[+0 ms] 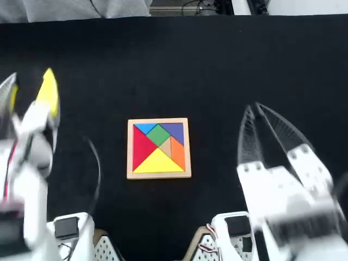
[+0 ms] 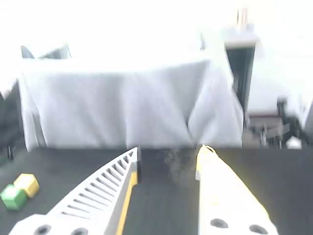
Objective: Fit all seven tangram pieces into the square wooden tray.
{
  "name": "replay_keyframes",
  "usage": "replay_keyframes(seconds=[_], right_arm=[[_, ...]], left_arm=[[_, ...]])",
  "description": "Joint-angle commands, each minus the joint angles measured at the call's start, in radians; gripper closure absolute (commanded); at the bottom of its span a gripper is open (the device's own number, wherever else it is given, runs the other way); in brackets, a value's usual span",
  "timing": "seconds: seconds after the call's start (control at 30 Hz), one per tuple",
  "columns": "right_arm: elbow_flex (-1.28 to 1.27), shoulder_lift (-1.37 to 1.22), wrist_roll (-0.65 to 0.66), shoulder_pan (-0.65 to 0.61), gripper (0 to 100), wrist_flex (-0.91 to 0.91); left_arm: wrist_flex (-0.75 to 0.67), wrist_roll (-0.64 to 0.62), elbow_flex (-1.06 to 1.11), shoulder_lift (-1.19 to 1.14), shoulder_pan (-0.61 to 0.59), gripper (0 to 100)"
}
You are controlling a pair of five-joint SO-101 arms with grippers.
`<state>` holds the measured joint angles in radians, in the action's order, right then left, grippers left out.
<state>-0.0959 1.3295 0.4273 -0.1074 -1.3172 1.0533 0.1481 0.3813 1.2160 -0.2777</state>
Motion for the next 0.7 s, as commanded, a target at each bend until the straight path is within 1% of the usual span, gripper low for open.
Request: replay_keyframes(seconds=[0.0, 0.1, 0.23, 0.33, 0.4, 0.47, 0.5, 0.57, 0.67], right_arm=[[0.082, 0.097, -0.008, 0.012, 98.7, 0.000], [0.090, 0.213, -0.008, 0.012, 98.7, -0.002], [0.073, 0.366, -0.008, 0.015, 98.7, 0.005], [0.067, 0.453, -0.008, 0.031, 98.7, 0.015], [0.051, 0.492, -0.008, 0.089, 98.6, 0.034], [0.012, 0.526, -0.009, 0.173, 98.6, 0.054], [-0.016, 0.545, -0.026, 0.213, 98.6, 0.060], [-0.074, 0.565, -0.115, 0.275, 98.6, 0.068], [-0.182, 0.562, -0.292, 0.284, 96.6, 0.069]], left_arm=[[0.110, 0.008, -0.041, 0.216, -0.004, 80], [0.178, 0.008, 0.036, 0.387, -0.004, 80], [0.195, 0.008, 0.148, 0.624, -0.008, 80], [0.242, 0.008, 0.113, 0.594, -0.010, 80], [0.265, 0.006, 0.084, 0.591, -0.010, 80], [0.252, 0.000, 0.076, 0.601, -0.004, 80], [0.233, 0.000, 0.082, 0.603, -0.004, 80], [0.196, 0.000, 0.134, 0.598, -0.002, 80], [0.133, 0.000, 0.329, 0.600, -0.002, 80]])
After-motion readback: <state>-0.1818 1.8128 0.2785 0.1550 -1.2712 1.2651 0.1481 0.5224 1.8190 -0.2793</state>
